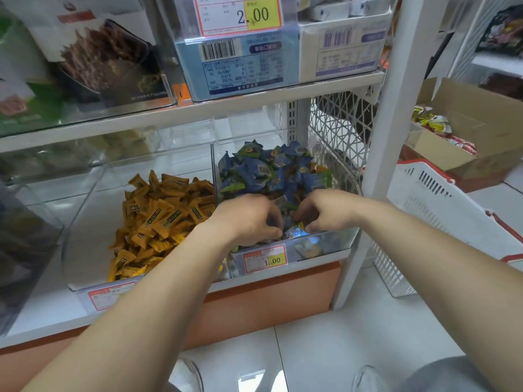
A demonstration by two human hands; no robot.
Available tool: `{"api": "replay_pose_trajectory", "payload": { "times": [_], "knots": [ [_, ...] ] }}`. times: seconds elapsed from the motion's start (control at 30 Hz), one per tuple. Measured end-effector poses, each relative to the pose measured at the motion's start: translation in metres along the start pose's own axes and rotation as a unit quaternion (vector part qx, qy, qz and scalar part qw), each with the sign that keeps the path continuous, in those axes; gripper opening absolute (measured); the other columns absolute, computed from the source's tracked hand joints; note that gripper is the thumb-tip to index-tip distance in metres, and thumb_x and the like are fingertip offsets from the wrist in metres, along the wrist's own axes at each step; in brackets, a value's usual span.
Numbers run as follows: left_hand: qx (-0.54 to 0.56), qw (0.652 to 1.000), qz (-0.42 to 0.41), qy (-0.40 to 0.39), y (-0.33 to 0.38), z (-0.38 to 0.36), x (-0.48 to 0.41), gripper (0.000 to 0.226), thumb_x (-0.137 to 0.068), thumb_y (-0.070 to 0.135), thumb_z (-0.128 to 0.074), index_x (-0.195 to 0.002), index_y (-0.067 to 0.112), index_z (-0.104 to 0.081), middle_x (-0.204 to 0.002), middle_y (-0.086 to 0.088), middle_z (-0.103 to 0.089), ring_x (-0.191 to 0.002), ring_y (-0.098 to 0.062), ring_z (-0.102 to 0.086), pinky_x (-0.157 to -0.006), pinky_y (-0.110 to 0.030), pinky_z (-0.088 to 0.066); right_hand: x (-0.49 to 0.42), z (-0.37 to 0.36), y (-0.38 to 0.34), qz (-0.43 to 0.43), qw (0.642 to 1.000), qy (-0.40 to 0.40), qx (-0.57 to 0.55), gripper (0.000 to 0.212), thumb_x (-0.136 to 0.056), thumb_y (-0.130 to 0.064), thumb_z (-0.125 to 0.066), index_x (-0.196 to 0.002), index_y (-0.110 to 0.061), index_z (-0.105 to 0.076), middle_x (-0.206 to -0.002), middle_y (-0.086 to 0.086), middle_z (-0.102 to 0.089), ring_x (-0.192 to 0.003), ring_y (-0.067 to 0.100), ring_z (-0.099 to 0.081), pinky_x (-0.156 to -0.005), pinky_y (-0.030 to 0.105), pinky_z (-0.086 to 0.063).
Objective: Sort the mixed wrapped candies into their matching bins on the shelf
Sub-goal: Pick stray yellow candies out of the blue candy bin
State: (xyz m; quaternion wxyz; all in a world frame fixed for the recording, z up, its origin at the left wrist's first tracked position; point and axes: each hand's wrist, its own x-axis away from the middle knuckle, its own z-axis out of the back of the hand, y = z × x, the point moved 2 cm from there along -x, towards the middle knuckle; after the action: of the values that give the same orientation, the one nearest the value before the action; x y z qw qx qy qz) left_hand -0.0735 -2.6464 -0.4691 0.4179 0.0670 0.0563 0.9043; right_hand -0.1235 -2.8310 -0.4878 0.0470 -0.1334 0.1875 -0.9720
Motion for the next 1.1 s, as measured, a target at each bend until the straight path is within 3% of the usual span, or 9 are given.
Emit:
{"api": "replay_pose_trajectory", "payload": {
  "times": [0.2,0.37,0.47,0.53,0.6,0.67,0.77,0.93,1.1],
  "knots": [
    [0.004,1.0,0.01,0.025,-0.002,-0.004,0.002,0.022,-0.085,0.057,-0.061,-0.094,0.041,-0.072,-0.085,0.019,-0.06,-0.086,-0.008,-0.058,-0.061,-0.028,-0.047,0.0,0.003,-0.006,-0.007,0.999,0.048,-0.017,0.016,-0.085,-0.021,-0.077,-0.1,-0.025,-0.075,-0.081,-0.015,-0.065,-0.075,0.005,-0.06,-0.059,0.015,-0.039],
    [0.138,0.983,0.003,0.123,0.0,0.0,0.002,0.042,-0.089,0.054,-0.059,-0.127,0.035,-0.059,-0.118,0.01,-0.067,-0.105,-0.014,-0.063,-0.084,-0.035,-0.054,0.013,0.034,-0.022,0.032,0.968,0.233,-0.087,0.015,-0.091,-0.02,-0.067,-0.097,-0.032,-0.076,-0.086,-0.014,-0.07,-0.08,0.004,-0.062,-0.071,0.021,-0.043],
    [0.212,0.959,-0.009,0.189,0.006,0.003,0.002,0.041,-0.09,0.048,-0.064,-0.126,0.031,-0.059,-0.104,0.011,-0.067,-0.093,-0.01,-0.062,-0.073,-0.02,-0.047,0.016,0.037,-0.031,0.052,0.935,0.253,-0.244,0.012,-0.089,-0.015,-0.071,-0.093,-0.026,-0.075,-0.078,-0.009,-0.073,-0.067,-0.001,-0.065,-0.067,0.023,-0.052],
    [0.189,0.959,0.007,0.212,0.003,0.005,0.003,0.035,-0.09,0.047,-0.063,-0.12,0.03,-0.062,-0.095,0.01,-0.067,-0.084,-0.012,-0.062,-0.066,-0.023,-0.045,0.016,0.036,-0.032,0.036,0.924,0.259,-0.277,0.003,-0.089,-0.018,-0.072,-0.092,-0.02,-0.072,-0.074,-0.001,-0.075,-0.065,0.01,-0.069,-0.065,0.033,-0.058],
    [0.129,0.967,0.022,0.219,-0.003,0.007,0.007,0.035,-0.09,0.05,-0.06,-0.117,0.03,-0.064,-0.093,0.006,-0.069,-0.082,-0.017,-0.064,-0.065,-0.032,-0.051,0.017,0.033,-0.029,0.012,0.939,0.226,-0.259,0.004,-0.093,-0.024,-0.066,-0.091,-0.02,-0.067,-0.071,0.001,-0.075,-0.064,0.015,-0.071,-0.059,0.035,-0.058],
    [0.089,0.972,0.025,0.217,-0.009,0.009,0.011,0.034,-0.09,0.053,-0.058,-0.114,0.03,-0.065,-0.091,0.005,-0.071,-0.08,-0.019,-0.065,-0.066,-0.038,-0.055,0.018,0.022,-0.028,0.011,0.964,0.107,-0.243,0.007,-0.096,-0.024,-0.061,-0.092,-0.02,-0.065,-0.073,-0.003,-0.075,-0.066,0.011,-0.071,-0.059,0.029,-0.057],
    [0.091,0.975,0.018,0.204,-0.015,0.011,0.017,0.031,-0.09,0.051,-0.061,-0.111,0.028,-0.068,-0.087,0.008,-0.071,-0.076,-0.014,-0.064,-0.066,-0.036,-0.055,0.019,0.004,-0.028,0.017,0.996,-0.026,-0.086,0.018,-0.092,-0.041,-0.064,-0.094,-0.025,-0.071,-0.084,-0.01,-0.074,-0.079,0.01,-0.069,-0.072,0.026,-0.054],
    [0.09,0.978,0.014,0.186,-0.019,0.009,0.02,0.032,-0.09,0.053,-0.061,-0.111,0.03,-0.068,-0.081,0.014,-0.064,-0.069,-0.002,-0.058,-0.057,-0.025,-0.047,0.012,-0.001,-0.027,-0.066,0.994,-0.075,0.043,0.063,-0.077,-0.078,-0.052,-0.086,-0.017,-0.063,-0.083,-0.002,-0.063,-0.075,0.018,-0.059,-0.066,0.035,-0.043],
    [0.059,0.979,0.014,0.192,-0.019,0.004,0.02,0.04,-0.088,0.057,-0.06,-0.119,0.032,-0.066,-0.1,0.01,-0.071,-0.087,-0.016,-0.065,-0.064,-0.03,-0.051,0.01,-0.005,-0.034,-0.088,0.978,-0.173,0.077,0.124,-0.05,-0.095,-0.05,-0.145,-0.016,-0.046,-0.146,0.002,-0.051,-0.126,0.021,-0.053,-0.105,0.039,-0.044]
  ]
}}
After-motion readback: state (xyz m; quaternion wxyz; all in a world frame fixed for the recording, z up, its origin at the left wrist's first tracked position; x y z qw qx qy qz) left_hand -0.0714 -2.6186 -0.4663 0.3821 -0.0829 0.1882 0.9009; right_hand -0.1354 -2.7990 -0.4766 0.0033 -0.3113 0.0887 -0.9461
